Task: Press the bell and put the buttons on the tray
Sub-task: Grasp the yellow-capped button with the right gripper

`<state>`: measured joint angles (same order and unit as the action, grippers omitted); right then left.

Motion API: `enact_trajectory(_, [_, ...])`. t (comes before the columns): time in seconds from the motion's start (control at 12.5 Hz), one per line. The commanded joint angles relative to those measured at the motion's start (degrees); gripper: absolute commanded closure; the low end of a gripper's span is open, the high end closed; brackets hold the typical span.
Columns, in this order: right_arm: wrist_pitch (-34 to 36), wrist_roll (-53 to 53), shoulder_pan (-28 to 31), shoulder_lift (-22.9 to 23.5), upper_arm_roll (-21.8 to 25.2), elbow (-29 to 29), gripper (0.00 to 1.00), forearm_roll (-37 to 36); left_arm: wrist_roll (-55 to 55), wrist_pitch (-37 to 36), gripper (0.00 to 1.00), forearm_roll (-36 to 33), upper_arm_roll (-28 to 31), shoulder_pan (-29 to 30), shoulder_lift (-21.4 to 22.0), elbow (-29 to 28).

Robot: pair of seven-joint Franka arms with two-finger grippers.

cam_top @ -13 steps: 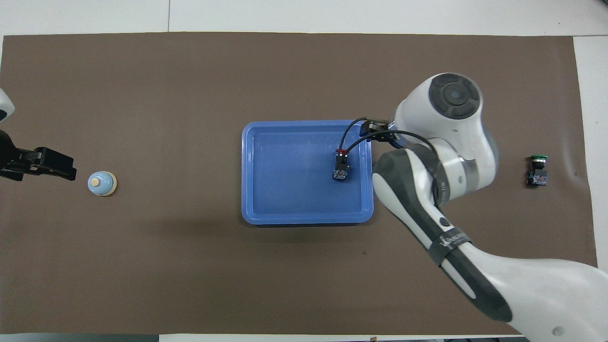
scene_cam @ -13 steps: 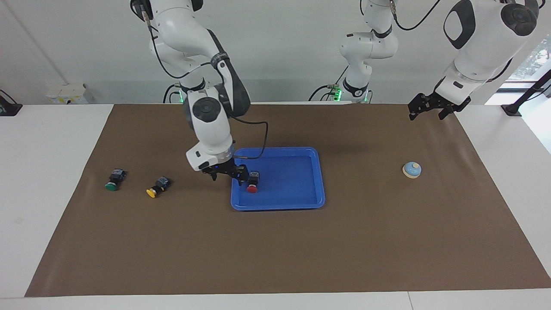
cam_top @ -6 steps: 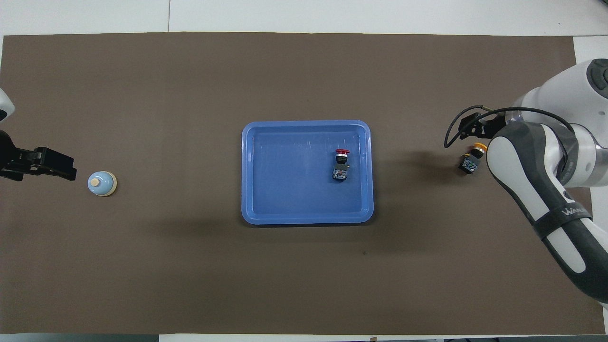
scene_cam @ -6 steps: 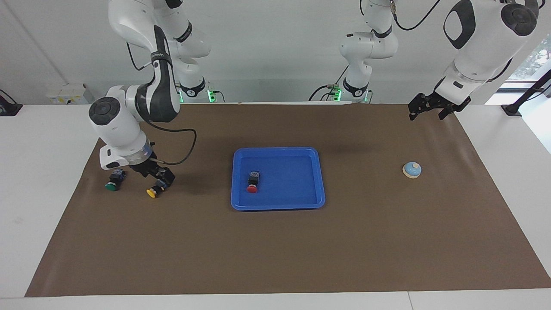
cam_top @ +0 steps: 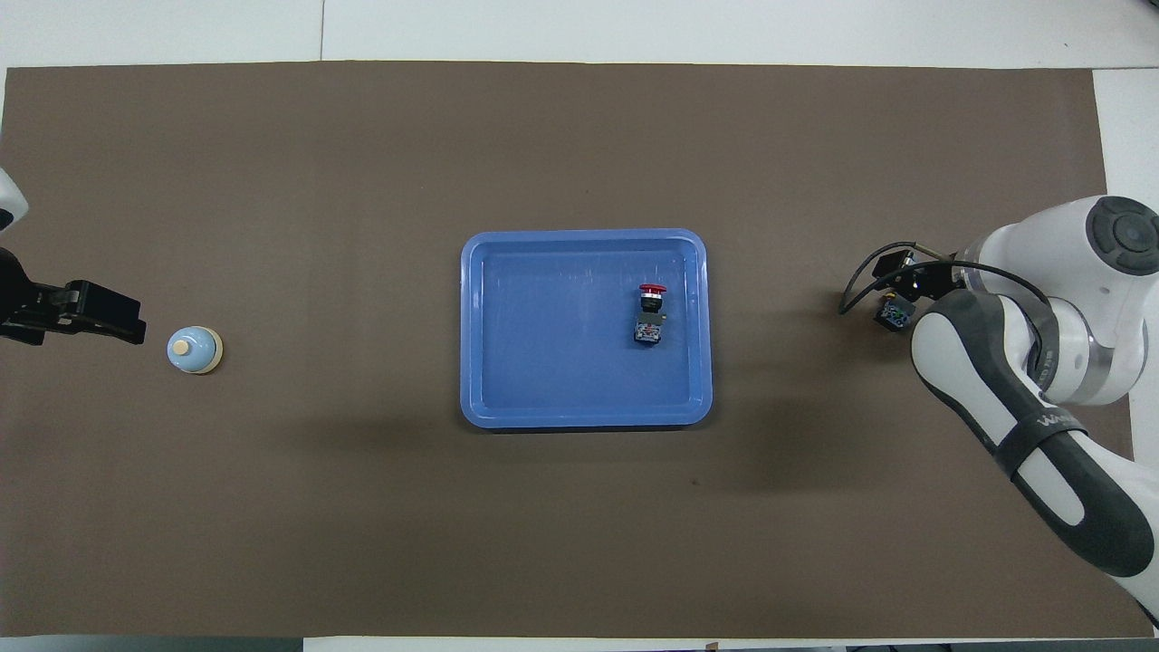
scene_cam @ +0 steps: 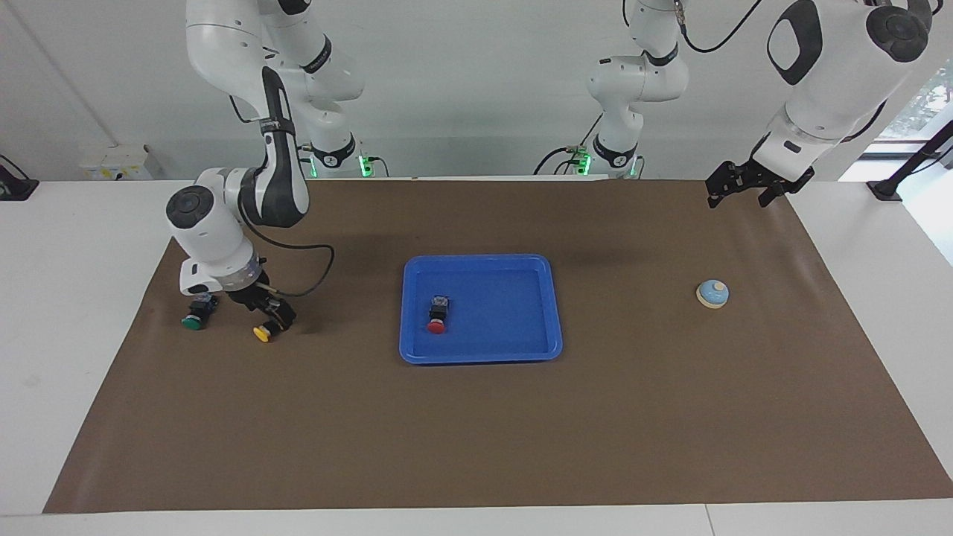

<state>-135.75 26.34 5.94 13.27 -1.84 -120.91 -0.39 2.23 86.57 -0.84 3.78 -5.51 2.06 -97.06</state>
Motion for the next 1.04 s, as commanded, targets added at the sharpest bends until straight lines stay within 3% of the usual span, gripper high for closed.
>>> enact_trajectory(0.0, [-4.0,1.2,0.5,1.0,-0.6,-1.2,0.0,-0.4,-0.6,-0.8,0.0,-1.1,-0.2,0.1,0.4,0.3])
enact_trajectory(0.08, [-4.1,1.3,0.5,1.1,-0.6,-1.3,0.0,-0.5,-0.6,-0.8,0.0,-1.1,-0.2,0.1,0.4,0.3])
enact_trajectory(0.24, [-4.2,1.3,0.5,1.1,-0.7,-1.3,0.28,-0.4,-0.6,-0.8,0.0,-1.1,-0.2,0.1,0.4,0.3])
enact_trajectory(0.32, [-4.3,1.3,0.3,1.1,-0.7,-1.6,0.48,-0.4,-0.6,-0.7,0.0,-1.1,-0.2,0.1,0.4,0.3])
enact_trajectory(0.4, [-4.5,0.6,0.3,1.1,-0.7,-1.8,0.77,-0.4,-0.6,-0.8,0.0,-1.1,-0.2,0.1,0.4,0.3])
enact_trajectory(0.48, [-4.3,0.1,0.1,1.1,-0.7,-1.8,1.0,-0.4,-0.6,-0.8,0.0,-1.1,-0.2,0.1,0.4,0.3])
enact_trajectory(0.72, [-0.9,-0.5,-0.6,0.7,-0.7,0.2,1.0,-0.5,-0.6,-0.8,0.0,-1.1,-0.2,0.1,0.4,0.3])
enact_trajectory(0.96, [8.6,-0.9,-4.0,1.1,-1.1,9.2,1.0,-0.3,-0.6,-0.8,0.0,-1.1,-0.2,0.1,0.4,0.3])
